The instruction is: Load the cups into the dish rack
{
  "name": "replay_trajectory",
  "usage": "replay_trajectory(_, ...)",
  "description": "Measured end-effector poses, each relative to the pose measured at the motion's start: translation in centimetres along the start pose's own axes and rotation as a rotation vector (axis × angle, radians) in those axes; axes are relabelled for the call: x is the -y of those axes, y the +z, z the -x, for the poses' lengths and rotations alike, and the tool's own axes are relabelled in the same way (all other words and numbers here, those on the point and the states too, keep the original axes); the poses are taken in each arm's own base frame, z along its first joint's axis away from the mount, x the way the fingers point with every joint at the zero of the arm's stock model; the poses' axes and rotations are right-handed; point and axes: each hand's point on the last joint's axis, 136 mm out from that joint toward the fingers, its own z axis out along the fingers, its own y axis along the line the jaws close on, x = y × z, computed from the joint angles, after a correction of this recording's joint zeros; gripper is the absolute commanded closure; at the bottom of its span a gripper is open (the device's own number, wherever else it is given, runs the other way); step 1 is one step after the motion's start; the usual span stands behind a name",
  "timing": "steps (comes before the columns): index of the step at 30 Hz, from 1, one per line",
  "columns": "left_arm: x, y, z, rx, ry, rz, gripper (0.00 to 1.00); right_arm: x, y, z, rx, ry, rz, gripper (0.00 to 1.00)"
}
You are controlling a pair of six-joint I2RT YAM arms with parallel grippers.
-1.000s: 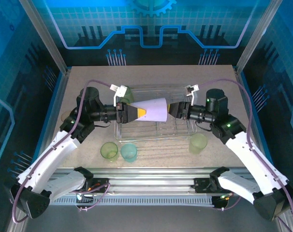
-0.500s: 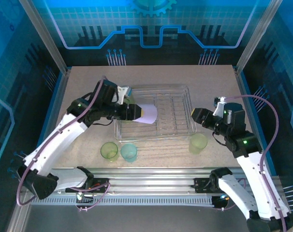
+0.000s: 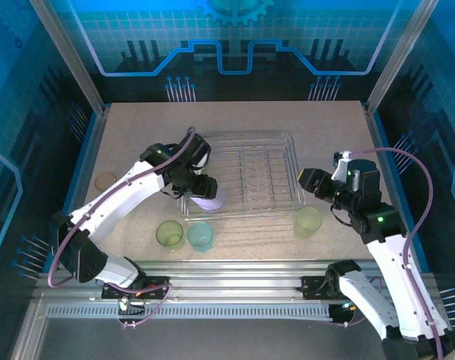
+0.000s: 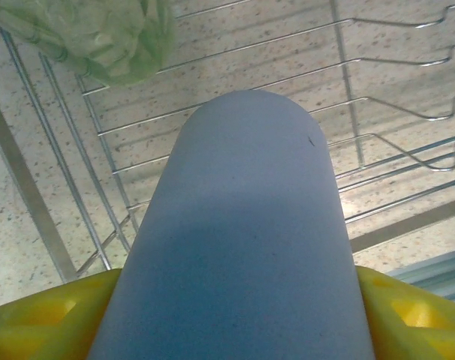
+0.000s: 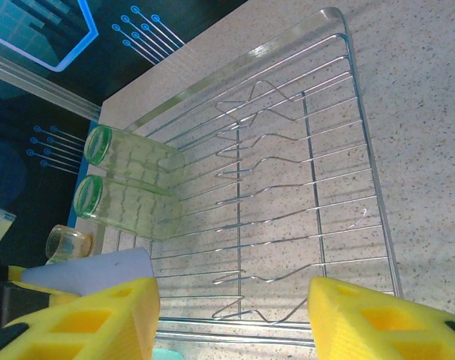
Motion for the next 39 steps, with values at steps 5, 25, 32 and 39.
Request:
replay_trajectory(5, -1.0, 1.2, 0.1, -0.039, 0.0, 0.082, 0.99, 0.1, 0.0, 0.1, 0.003, 0.001, -0.003, 0.45)
replay_trajectory(25, -3.3, 5.0, -1.1, -0.14, -0.013, 0.234, 0.77, 1.7, 0.0, -1.2, -0.007, 0.016, -0.046, 0.45)
replay_trajectory(32, -3.4, 5.1, -1.0, -0.13, -0.008, 0.244, 0.53, 1.8, -0.3, -1.2, -0.001, 0.021, -0.049, 0.45)
replay_trajectory(39, -3.4, 5.2, -0.8, -0.101, -0.011, 0.248, 0.52, 2.3, -0.3, -1.3, -0.002, 0.041, -0.065, 0.46)
